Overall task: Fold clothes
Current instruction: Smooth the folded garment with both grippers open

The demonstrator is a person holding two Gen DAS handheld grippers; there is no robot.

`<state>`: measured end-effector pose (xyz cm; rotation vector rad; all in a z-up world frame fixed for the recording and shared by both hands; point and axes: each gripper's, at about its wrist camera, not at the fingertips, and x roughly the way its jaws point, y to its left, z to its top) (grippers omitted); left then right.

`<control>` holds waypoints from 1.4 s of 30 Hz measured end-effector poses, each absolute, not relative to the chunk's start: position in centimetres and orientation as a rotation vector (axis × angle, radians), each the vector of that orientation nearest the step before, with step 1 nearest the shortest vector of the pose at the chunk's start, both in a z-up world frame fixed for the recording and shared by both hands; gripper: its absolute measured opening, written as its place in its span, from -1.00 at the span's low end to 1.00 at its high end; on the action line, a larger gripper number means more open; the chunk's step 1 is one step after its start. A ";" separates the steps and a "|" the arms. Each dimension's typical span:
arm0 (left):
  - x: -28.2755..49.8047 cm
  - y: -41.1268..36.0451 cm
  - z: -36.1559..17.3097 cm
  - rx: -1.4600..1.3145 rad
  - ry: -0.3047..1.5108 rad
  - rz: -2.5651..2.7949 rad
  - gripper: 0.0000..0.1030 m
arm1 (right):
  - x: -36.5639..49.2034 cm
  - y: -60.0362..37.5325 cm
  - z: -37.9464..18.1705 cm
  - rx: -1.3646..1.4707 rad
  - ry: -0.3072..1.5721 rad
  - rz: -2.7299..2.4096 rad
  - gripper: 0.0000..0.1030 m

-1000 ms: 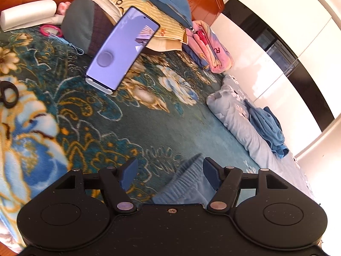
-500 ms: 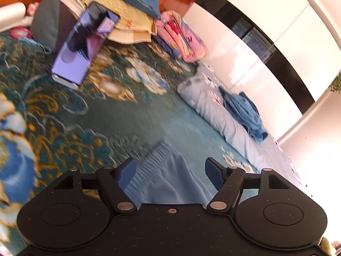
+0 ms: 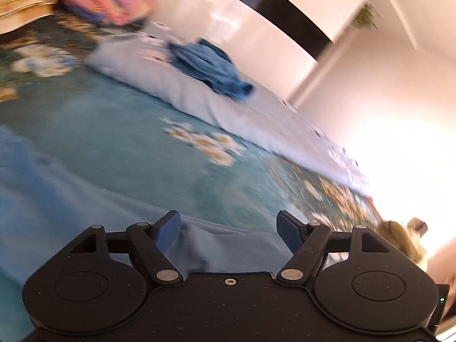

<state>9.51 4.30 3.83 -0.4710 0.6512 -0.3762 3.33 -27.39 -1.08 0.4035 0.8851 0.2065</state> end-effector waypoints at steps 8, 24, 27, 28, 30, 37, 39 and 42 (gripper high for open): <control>12.0 -1.5 2.1 -0.447 0.781 -0.445 0.32 | 2.9 -28.4 0.3 0.483 0.773 0.226 -0.38; 4.5 8.1 2.3 -0.528 0.811 -0.159 0.20 | 3.6 -28.2 -1.3 0.518 0.833 0.306 -0.26; 2.6 12.6 2.7 -0.609 0.674 0.068 0.26 | 3.4 -28.6 -0.9 0.525 0.814 0.294 -0.22; 2.0 14.0 2.4 -0.648 0.636 0.152 0.26 | 3.4 -28.7 -0.9 0.527 0.811 0.291 -0.22; 1.3 16.5 1.6 -0.712 0.557 0.262 0.26 | 3.6 -28.7 -1.0 0.526 0.816 0.283 -0.21; 2.3 20.0 -3.1 -0.879 0.544 0.377 0.26 | 3.5 -28.4 -0.6 0.502 0.821 0.265 -0.17; 2.4 20.3 -3.6 -0.895 0.492 0.349 0.26 | 3.5 -28.4 -0.4 0.499 0.820 0.252 -0.16; 2.6 20.6 -4.2 -0.927 0.454 0.331 0.05 | 3.5 -28.5 -0.4 0.498 0.824 0.233 -0.16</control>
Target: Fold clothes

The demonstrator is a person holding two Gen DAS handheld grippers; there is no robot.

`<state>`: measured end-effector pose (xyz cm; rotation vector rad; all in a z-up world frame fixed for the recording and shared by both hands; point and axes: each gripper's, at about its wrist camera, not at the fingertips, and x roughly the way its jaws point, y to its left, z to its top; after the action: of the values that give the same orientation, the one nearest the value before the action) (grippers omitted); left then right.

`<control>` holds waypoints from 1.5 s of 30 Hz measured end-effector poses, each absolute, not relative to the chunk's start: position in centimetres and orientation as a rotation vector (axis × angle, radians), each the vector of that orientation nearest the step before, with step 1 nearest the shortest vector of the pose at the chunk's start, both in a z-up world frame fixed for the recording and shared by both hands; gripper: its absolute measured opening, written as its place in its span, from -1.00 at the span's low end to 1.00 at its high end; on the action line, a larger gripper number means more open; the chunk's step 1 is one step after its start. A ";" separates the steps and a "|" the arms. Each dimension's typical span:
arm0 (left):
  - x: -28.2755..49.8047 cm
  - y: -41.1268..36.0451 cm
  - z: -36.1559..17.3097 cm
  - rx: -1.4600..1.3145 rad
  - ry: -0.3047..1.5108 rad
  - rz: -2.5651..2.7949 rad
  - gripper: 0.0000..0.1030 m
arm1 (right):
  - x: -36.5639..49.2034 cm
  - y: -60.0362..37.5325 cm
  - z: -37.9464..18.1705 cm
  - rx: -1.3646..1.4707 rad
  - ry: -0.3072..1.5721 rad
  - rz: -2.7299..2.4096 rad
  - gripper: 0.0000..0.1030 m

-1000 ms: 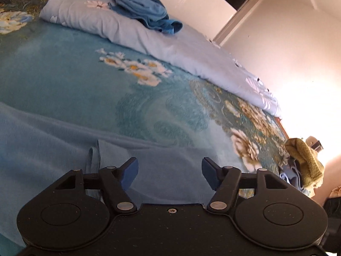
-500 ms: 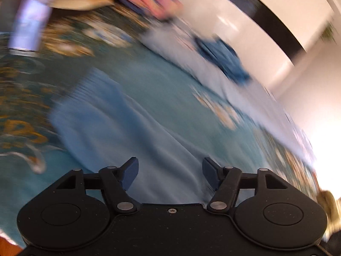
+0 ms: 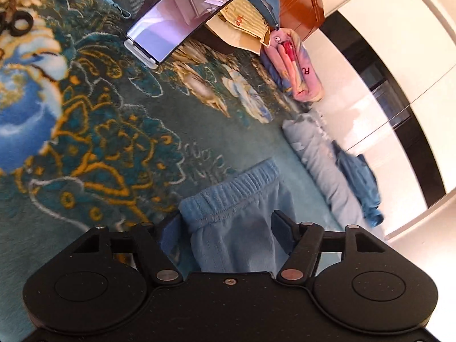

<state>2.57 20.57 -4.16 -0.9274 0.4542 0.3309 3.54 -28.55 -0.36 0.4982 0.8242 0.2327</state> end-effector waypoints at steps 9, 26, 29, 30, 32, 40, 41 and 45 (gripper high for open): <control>3.2 16.8 2.0 -0.656 0.378 0.227 -0.72 | 3.9 -29.6 -0.1 0.521 0.811 0.207 -0.16; 5.6 -6.9 4.1 -0.180 0.404 -0.409 -0.72 | 2.8 -34.4 -1.0 0.636 0.767 0.153 -0.16; 6.8 -9.2 1.2 -0.205 0.537 -0.426 -0.71 | 2.7 -35.1 -1.1 0.655 0.763 0.148 -0.16; 7.3 -9.3 0.5 -0.220 0.571 -0.424 -0.71 | 2.6 -35.3 -1.1 0.660 0.760 0.149 -0.16; 7.4 -9.4 0.0 -0.226 0.605 -0.438 -0.55 | 2.6 -35.6 -0.9 0.667 0.752 0.151 -0.16; 4.7 -4.7 3.3 -0.286 0.577 -0.517 0.13 | 4.2 -35.0 0.2 0.687 0.710 0.203 -0.15; 4.6 -3.5 3.6 -0.300 0.569 -0.488 0.16 | 4.6 -34.4 0.5 0.674 0.708 0.225 -0.15; 5.5 1.6 3.3 -0.386 0.574 -0.321 0.16 | 7.0 -31.6 1.8 0.614 0.718 0.307 -0.15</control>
<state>5.47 1.61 3.33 -0.3859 0.5741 -0.3214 7.02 -31.61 1.85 0.6142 0.7182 0.3075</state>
